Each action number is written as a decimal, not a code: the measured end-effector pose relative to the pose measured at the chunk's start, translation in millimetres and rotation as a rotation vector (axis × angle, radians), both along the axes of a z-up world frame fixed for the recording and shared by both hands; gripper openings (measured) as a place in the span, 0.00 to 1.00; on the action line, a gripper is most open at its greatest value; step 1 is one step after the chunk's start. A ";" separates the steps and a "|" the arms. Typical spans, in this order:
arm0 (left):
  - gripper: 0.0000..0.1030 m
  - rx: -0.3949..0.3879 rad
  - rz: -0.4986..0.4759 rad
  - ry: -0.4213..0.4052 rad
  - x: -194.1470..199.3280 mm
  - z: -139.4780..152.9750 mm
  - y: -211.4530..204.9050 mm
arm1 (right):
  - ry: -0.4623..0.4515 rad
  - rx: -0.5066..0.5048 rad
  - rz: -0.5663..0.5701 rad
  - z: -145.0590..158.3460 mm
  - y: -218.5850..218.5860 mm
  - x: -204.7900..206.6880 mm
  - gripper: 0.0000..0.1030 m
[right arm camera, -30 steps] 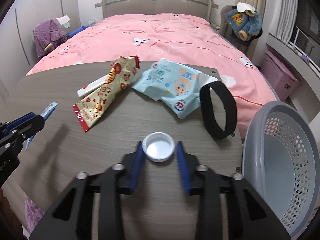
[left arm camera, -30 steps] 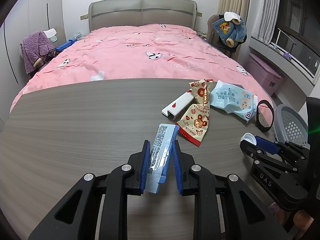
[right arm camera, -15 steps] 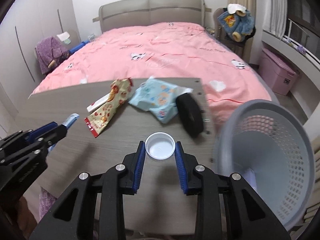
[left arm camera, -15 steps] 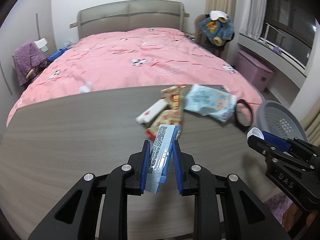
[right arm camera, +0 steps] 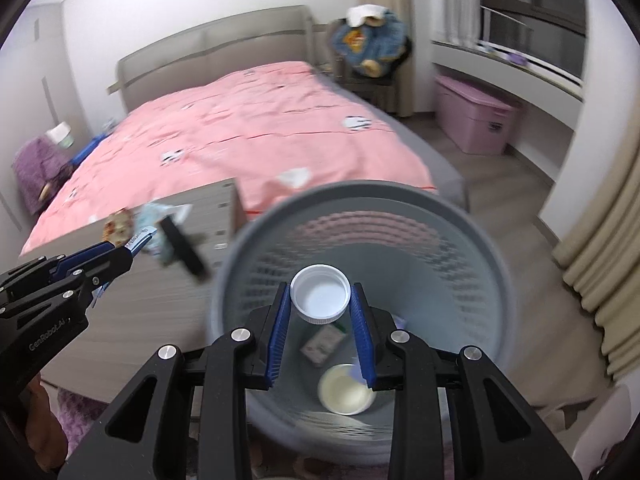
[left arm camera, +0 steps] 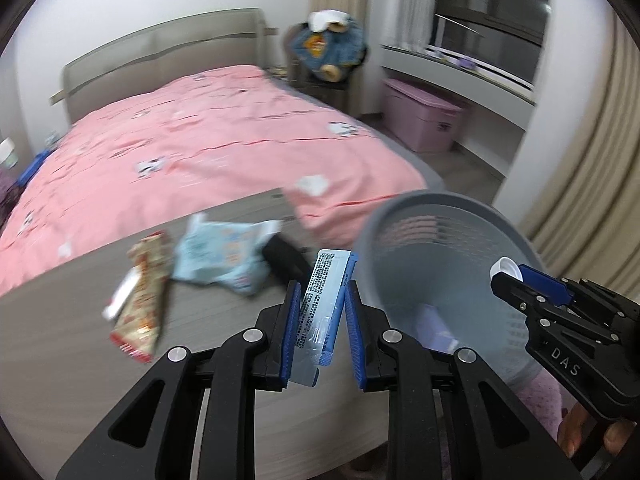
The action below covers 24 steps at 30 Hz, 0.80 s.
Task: Collect trash
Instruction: 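Carry the package and cap over the basket and open both tools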
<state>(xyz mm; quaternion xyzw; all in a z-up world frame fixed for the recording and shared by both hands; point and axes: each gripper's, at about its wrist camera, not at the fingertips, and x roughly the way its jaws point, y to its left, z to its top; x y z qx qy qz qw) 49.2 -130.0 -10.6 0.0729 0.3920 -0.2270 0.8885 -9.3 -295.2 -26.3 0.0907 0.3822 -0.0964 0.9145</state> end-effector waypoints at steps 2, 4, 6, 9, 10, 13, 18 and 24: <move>0.22 -0.002 -0.035 0.012 0.0 -1.6 -18.9 | 0.000 0.015 -0.028 -3.1 -17.8 -4.7 0.29; 0.22 0.002 -0.063 0.021 -0.7 -4.7 -37.2 | 0.004 0.032 -0.048 -7.7 -33.1 -9.1 0.29; 0.22 0.005 -0.080 0.029 -2.3 -7.7 -51.6 | 0.014 0.046 -0.051 -12.4 -43.6 -10.7 0.29; 0.22 0.013 -0.098 0.044 -2.2 -13.9 -68.9 | 0.028 0.059 -0.054 -20.4 -55.7 -13.6 0.29; 0.22 0.016 -0.102 0.046 -2.6 -15.0 -73.7 | 0.031 0.061 -0.054 -22.5 -57.2 -13.5 0.29; 0.22 0.022 -0.113 0.056 -2.1 -18.8 -84.6 | 0.036 0.084 -0.047 -28.9 -65.1 -14.5 0.29; 0.22 0.029 -0.116 0.063 -0.5 -20.5 -95.2 | 0.027 0.092 -0.046 -29.9 -72.3 -15.7 0.30; 0.39 0.042 -0.092 0.052 0.3 -18.3 -97.8 | 0.011 0.091 -0.054 -27.8 -74.4 -17.1 0.47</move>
